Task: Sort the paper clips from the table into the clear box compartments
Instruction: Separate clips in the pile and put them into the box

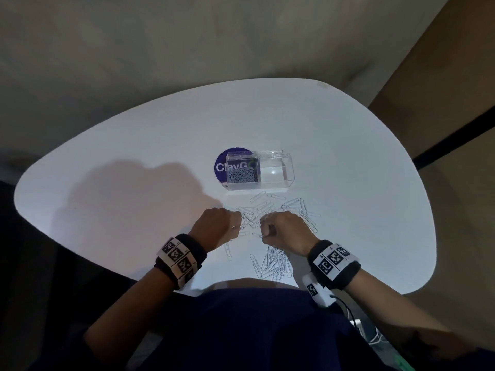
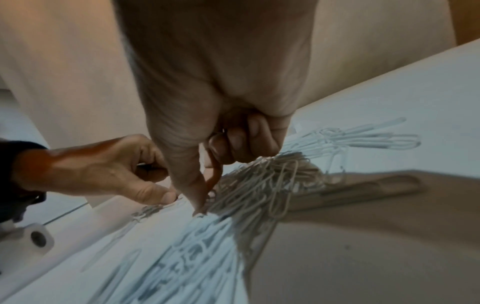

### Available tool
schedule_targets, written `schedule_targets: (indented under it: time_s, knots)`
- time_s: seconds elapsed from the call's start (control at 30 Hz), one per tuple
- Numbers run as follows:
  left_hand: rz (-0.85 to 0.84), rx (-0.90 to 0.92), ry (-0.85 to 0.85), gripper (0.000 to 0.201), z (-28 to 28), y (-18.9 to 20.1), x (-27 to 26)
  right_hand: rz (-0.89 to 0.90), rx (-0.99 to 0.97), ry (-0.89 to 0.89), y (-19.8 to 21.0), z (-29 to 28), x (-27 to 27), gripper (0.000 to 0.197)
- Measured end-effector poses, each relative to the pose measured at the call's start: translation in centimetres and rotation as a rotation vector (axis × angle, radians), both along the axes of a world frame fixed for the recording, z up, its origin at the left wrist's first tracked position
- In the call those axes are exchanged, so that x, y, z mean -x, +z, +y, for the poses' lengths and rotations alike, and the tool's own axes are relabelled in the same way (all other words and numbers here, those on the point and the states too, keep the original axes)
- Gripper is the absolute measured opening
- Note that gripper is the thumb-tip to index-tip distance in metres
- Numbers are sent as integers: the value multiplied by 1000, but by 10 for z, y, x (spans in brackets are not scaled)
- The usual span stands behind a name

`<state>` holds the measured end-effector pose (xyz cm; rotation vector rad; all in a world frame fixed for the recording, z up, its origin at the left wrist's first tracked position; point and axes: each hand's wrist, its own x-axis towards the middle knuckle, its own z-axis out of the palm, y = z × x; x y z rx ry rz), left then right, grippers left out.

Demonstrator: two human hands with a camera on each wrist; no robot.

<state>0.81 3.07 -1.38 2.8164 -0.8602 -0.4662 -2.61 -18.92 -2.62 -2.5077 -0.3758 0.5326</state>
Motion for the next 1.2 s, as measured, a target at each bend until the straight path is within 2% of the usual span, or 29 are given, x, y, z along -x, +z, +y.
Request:
schedule_targets:
  time_s: [0.13,0.2,0.3,0.4,0.5,0.6,0.8,0.87,0.93,1.0,1.03,1.1,1.2]
  knots:
    - [-7,68,15,16,3,-2,-1,129,-301,-202,2,-7,-5,25]
    - [-22,96,23,20,6,-3,-1,194,-418,-262,9,-11,-6,14]
    - [-22,78,15,9,6,-2,-1,259,-556,-353,17,-18,-7,2]
    - [43,71,42,6,4,-2,-3,376,-711,-435,17,-21,-8,5]
    - [112,60,63,10,3,-2,-5,468,-748,-475,20,-22,-9,8]
    - [164,66,64,12,2,-2,-6,488,-760,-476,24,-23,-9,12]
    - [194,115,85,19,4,-5,-3,590,-863,-555,30,-29,-5,16]
    - [322,302,184,18,5,0,-2,598,-878,-555,33,-30,-2,20]
    - [626,689,351,15,6,8,-1,539,-809,-499,31,-30,0,35]
    - [905,977,495,11,6,16,-2,463,-686,-384,26,-30,2,37]
    - [986,1058,529,12,7,19,-3,433,-621,-303,23,-31,3,32]
    - [1045,1139,537,10,5,21,-5,388,-517,-141,18,-30,4,21]
    - [1065,1106,512,10,4,19,-6,346,-448,-27,13,-26,9,28]
